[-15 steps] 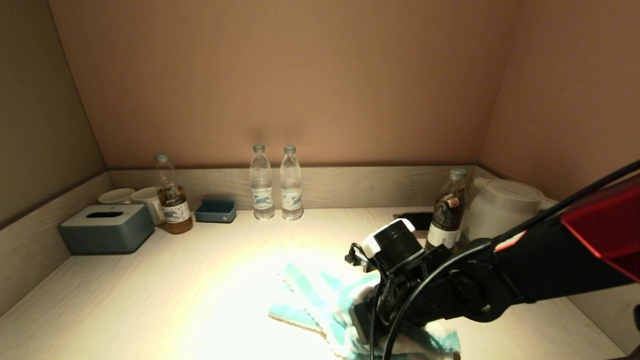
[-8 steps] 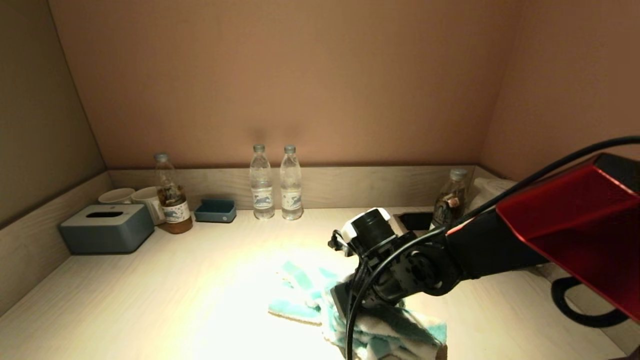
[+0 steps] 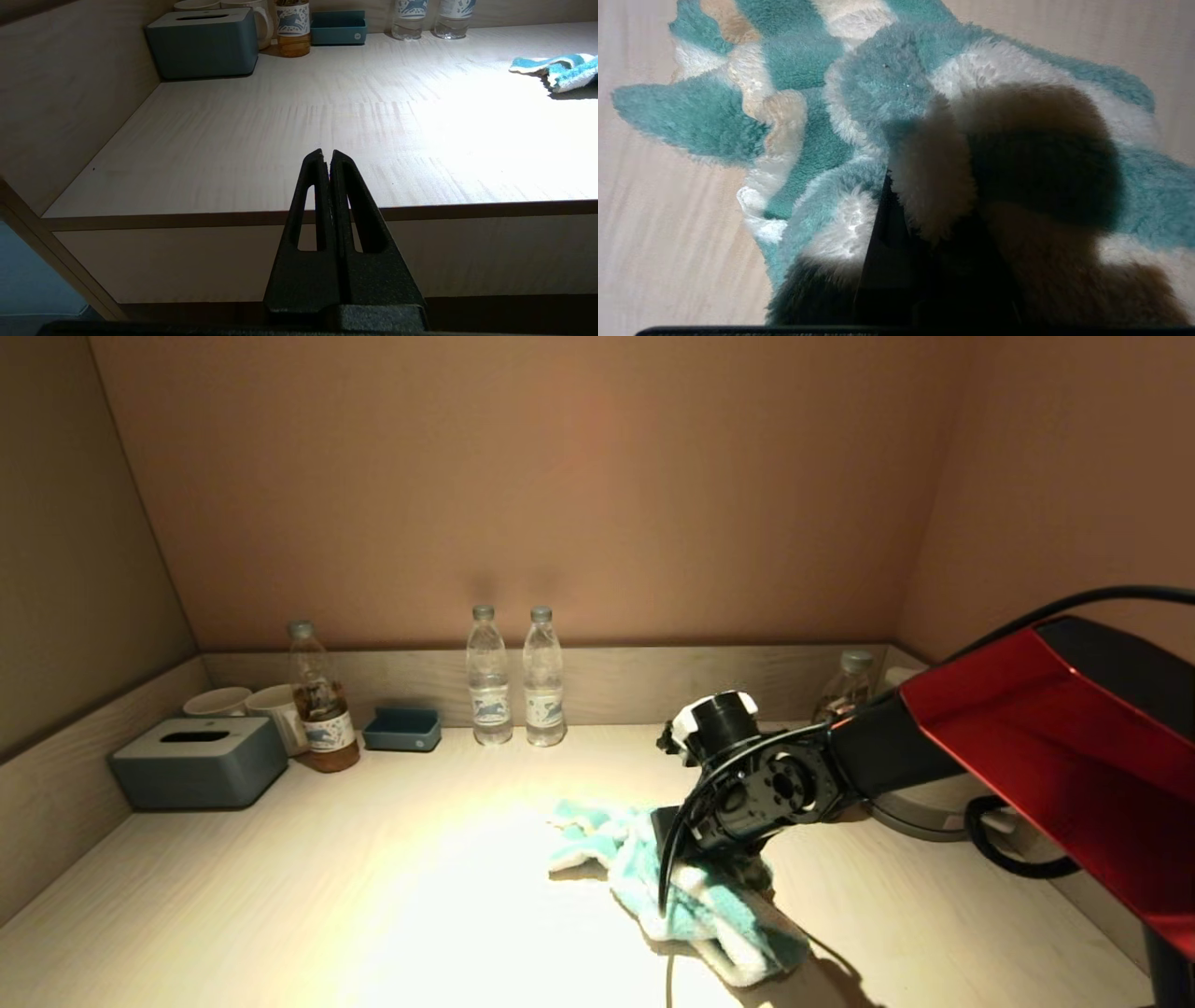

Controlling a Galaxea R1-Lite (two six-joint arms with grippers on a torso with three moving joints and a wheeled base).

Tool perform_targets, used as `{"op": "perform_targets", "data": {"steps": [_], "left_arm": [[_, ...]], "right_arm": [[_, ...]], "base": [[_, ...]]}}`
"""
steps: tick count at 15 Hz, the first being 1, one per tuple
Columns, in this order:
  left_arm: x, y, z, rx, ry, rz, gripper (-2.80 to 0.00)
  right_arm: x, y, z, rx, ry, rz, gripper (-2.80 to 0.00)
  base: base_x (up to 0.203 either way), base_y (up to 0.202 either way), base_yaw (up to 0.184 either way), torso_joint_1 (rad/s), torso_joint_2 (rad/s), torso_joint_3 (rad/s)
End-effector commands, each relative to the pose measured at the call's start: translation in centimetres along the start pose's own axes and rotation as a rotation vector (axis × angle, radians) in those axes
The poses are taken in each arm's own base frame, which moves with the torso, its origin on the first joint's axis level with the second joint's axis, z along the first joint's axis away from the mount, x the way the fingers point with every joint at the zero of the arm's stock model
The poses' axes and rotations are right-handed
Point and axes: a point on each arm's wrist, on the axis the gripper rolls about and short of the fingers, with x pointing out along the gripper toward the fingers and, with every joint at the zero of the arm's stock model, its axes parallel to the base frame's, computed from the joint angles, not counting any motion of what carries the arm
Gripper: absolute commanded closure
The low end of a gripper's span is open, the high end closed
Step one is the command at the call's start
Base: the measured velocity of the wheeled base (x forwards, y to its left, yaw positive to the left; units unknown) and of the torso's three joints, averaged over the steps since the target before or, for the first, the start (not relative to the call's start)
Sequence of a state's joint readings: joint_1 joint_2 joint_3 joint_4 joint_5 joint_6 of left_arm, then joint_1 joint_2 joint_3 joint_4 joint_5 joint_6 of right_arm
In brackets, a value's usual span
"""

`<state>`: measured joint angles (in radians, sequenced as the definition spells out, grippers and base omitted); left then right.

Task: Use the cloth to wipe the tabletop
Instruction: Sweep the stains on the table

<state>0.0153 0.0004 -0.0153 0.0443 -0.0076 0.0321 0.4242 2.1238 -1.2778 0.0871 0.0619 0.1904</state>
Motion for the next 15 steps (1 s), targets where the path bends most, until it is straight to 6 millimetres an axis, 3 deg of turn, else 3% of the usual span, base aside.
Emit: {"op": "perform_targets", "data": {"steps": [1,3,5,7,9,15], "left_arm": [[0.0,0.0,0.0,0.0,0.001,0.0,0.0],[0.0,0.0,0.0,0.0,0.003,0.0,0.0],[0.0,0.0,0.0,0.001,0.003,0.0,0.0],[0.0,0.0,0.0,0.0,0.001,0.0,0.0],[0.0,0.0,0.0,0.0,0.003,0.0,0.0],[0.0,0.0,0.0,0.0,0.001,0.0,0.0]], "right_arm": [[0.0,-1.2,0.1,0.027,0.006,-0.021,0.0],[-0.3,-1.7,0.0,0.039,0.015,-0.027,0.0],[-2.5,-4.8,0.0,0.111,0.011,-0.071,0.0],[-4.5,-5.4,-0.9,0.12,0.014,-0.081,0.0],[-4.9,-5.5,-1.3,0.12,0.021,-0.083,0.0],[-10.8,-3.7,-5.4,0.074,0.009,-0.015,0.0]], "base": [[0.0,0.0,0.0,0.0,0.0,0.0],[0.0,0.0,0.0,0.0,0.0,0.0],[0.0,0.0,0.0,0.0,0.0,0.0],[0.0,0.0,0.0,0.0,0.0,0.0],[0.0,0.0,0.0,0.0,0.0,0.0],[0.0,0.0,0.0,0.0,0.0,0.0]]}}
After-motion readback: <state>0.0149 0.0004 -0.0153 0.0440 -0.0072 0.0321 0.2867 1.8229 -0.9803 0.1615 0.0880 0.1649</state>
